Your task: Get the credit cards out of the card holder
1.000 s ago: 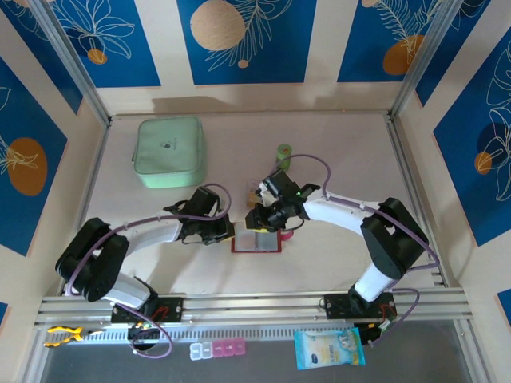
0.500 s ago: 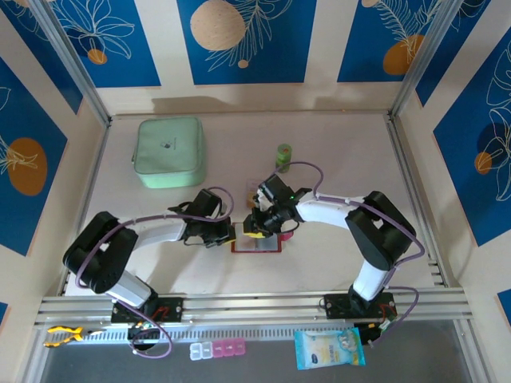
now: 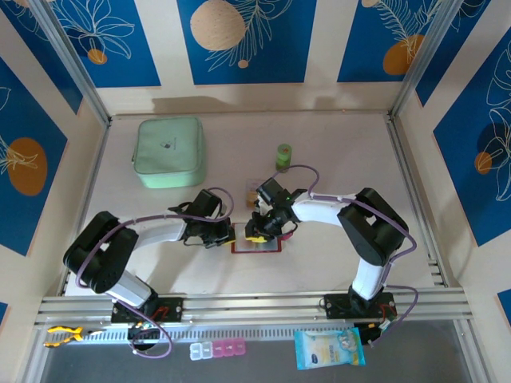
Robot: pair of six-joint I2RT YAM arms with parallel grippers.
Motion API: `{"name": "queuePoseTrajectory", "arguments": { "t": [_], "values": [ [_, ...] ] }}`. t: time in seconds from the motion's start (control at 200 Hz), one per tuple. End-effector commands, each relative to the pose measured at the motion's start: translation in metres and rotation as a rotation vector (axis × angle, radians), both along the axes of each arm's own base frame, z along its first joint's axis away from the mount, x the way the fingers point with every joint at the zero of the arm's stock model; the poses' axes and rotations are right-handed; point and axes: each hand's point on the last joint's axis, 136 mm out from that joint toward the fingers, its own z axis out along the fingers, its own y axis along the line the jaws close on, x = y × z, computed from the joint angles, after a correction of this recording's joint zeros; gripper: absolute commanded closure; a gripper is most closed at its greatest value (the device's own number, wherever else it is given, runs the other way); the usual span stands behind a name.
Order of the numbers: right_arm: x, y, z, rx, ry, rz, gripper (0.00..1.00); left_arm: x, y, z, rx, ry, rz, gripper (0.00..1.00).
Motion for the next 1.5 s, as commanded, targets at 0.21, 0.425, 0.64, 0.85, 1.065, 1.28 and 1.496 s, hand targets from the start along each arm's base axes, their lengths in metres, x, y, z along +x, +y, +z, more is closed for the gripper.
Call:
{"name": "queuePoseTrajectory", "arguments": {
  "t": [0.21,0.425,0.64,0.85,1.065,1.28,1.496],
  "values": [
    [-0.003,-0.018,-0.003,-0.067,0.002,-0.008,0.72,-0.008,0.007,-0.01,0.05,0.027,-0.018,0.95],
    [-0.003,-0.026,-0.003,-0.065,-0.001,-0.019,0.72,-0.008,0.008,-0.012,0.058,0.027,-0.017,0.95],
    [-0.004,-0.03,-0.008,-0.052,0.016,-0.021,0.73,-0.004,0.006,-0.003,0.048,0.0,-0.014,0.94],
    [-0.007,-0.032,-0.012,-0.031,0.028,-0.03,0.73,0.006,-0.003,0.024,-0.008,-0.063,-0.012,0.87],
    [-0.008,-0.031,-0.017,0.027,0.048,-0.047,0.75,0.008,-0.023,0.038,-0.097,-0.071,-0.014,0.74],
    [-0.009,-0.03,-0.021,0.078,0.072,-0.062,0.76,0.008,-0.039,0.033,-0.139,-0.052,-0.014,0.71],
    [-0.009,-0.033,-0.021,0.107,0.084,-0.076,0.77,0.006,-0.041,0.027,-0.115,-0.034,-0.02,0.7]
  ]
}}
